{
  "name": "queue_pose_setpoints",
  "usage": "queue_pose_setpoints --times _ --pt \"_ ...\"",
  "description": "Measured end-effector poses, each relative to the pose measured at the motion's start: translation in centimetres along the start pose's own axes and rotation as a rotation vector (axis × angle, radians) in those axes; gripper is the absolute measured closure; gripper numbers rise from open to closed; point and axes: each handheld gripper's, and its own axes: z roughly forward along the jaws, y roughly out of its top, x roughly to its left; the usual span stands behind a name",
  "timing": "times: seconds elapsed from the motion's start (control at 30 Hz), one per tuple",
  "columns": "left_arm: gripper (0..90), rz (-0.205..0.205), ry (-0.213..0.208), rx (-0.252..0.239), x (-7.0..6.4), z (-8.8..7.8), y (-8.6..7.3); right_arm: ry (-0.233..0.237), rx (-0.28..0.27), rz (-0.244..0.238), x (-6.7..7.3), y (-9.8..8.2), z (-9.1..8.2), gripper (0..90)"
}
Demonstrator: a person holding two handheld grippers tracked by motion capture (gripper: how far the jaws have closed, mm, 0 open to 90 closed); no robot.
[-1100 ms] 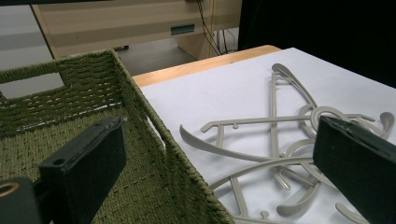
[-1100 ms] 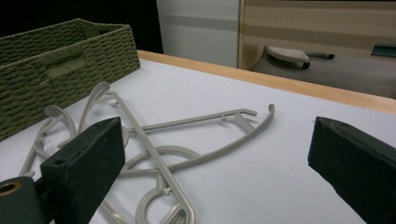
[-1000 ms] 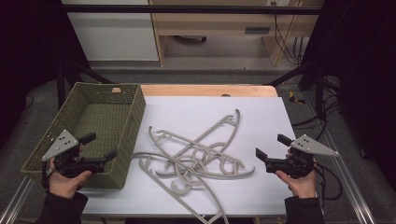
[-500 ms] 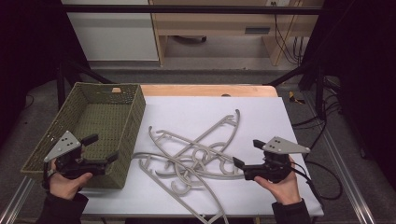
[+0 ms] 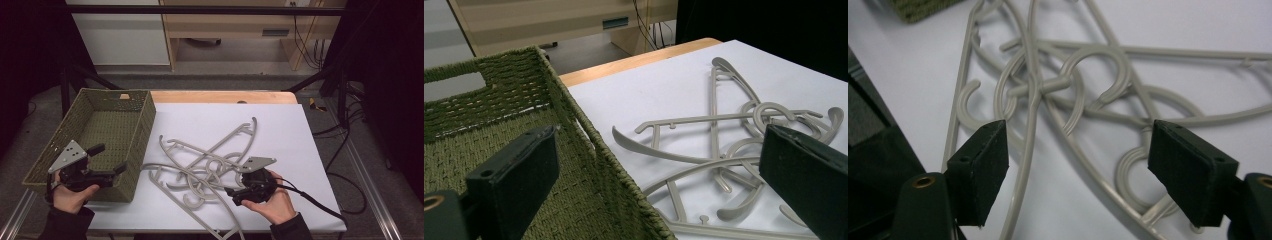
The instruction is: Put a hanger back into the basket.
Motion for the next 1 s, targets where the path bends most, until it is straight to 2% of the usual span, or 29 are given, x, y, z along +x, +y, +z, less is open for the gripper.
queue_pose_setpoints --times 0.03,0.17,0.3,0.4,0.8,1.0 --pt "2.3 0.001 0.001 0.001 0.0 0.0 0.0 0.000 0.000 0.000 0.0 0.0 0.0 26.0" --pt "2.2 0.004 0.003 0.003 0.0 0.0 0.0 0.015 0.071 -0.004 0.7 0.0 1.3 31.1" --pt "2.3 0.002 0.000 0.004 -0.1 0.1 0.0 0.031 0.110 0.003 1.2 0.0 2.4 36.2" --pt "2.3 0.005 0.000 0.006 -0.1 0.1 0.0 0.057 0.151 -0.005 1.6 -0.2 3.7 41.4" --pt "2.4 0.009 -0.003 0.013 -0.3 0.2 0.0 0.092 0.233 0.007 2.3 -0.9 6.0 52.2" --pt "2.5 0.010 -0.004 0.016 -0.3 0.3 0.0 0.084 0.267 0.009 2.4 -1.1 6.8 60.4"
